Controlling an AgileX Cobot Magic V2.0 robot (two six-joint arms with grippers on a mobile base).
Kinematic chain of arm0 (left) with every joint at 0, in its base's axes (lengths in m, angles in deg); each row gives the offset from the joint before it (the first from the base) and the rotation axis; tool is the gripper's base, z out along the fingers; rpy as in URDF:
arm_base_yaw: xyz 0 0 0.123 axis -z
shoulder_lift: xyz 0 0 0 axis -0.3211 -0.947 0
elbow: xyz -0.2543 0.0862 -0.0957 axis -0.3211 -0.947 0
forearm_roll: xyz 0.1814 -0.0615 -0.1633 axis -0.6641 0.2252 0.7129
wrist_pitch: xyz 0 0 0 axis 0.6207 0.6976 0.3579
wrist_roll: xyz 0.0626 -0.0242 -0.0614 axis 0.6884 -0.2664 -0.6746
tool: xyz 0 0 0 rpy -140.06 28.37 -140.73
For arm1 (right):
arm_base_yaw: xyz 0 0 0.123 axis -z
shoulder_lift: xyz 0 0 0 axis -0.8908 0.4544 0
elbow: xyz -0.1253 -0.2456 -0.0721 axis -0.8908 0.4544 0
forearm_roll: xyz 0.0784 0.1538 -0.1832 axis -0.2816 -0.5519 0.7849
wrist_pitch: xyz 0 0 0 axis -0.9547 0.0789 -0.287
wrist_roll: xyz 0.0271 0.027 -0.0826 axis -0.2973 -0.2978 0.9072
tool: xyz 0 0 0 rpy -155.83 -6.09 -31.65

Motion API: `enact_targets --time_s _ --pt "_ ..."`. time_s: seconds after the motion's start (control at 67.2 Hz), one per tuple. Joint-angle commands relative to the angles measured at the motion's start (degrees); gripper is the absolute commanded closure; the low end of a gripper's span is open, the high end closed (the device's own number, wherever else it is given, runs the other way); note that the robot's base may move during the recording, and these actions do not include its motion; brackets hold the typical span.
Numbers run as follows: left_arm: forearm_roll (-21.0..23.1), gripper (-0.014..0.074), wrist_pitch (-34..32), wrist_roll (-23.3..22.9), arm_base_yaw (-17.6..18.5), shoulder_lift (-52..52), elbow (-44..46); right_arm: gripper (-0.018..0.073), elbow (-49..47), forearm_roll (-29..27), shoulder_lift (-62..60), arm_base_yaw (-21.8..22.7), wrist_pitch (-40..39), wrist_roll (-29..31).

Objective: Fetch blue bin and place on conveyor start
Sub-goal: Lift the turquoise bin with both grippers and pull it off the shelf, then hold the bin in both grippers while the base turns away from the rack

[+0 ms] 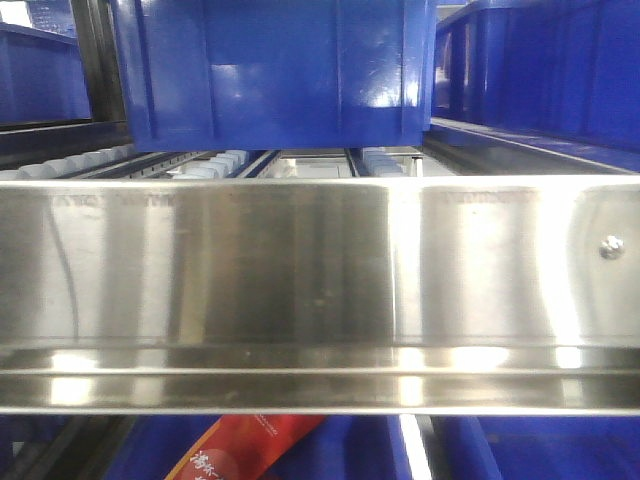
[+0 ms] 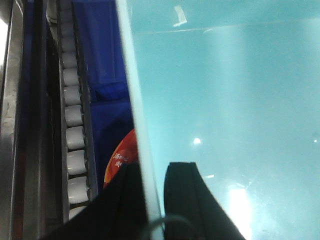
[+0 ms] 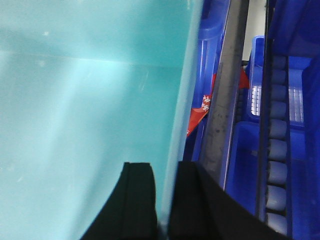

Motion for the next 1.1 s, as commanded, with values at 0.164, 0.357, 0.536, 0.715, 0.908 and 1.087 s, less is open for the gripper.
enact_targets --time_s 0.164,0.357,0.536,0.715,0.908,1.087 --pt "-1.2 0.0708 -7.5 0.7 -0.2 0.8 0.7 0.0712 -0.3 2.9 -1.1 0.5 -2.0 1.2" --pt "-1.2 0.0708 -14.8 0.7 -0.2 0.8 0.7 0.0712 -0.3 2.9 -1.1 0.5 -2.0 1.2" --pt "-1.2 0.0708 -22.7 0.7 -0.2 0.8 0.7 0.0712 -0.3 2.9 -1.1 0.5 -2.0 1.2" --pt "-1.8 0.0708 -28.4 0.7 -0.2 0.8 0.7 0.0712 -0.3 2.9 -1.1 0.5 -2.0 1.2" --pt "-1.9 0.0708 -28.8 0.7 -0.2 0.8 0.7 0.0712 -0.3 2.9 -1.1 0.5 -2.0 1.2" --pt "-1.9 0.0708 -28.8 0.7 -0.2 0.8 0.7 0.0712 -0.3 2.9 -1.1 0.5 -2.0 1.2"
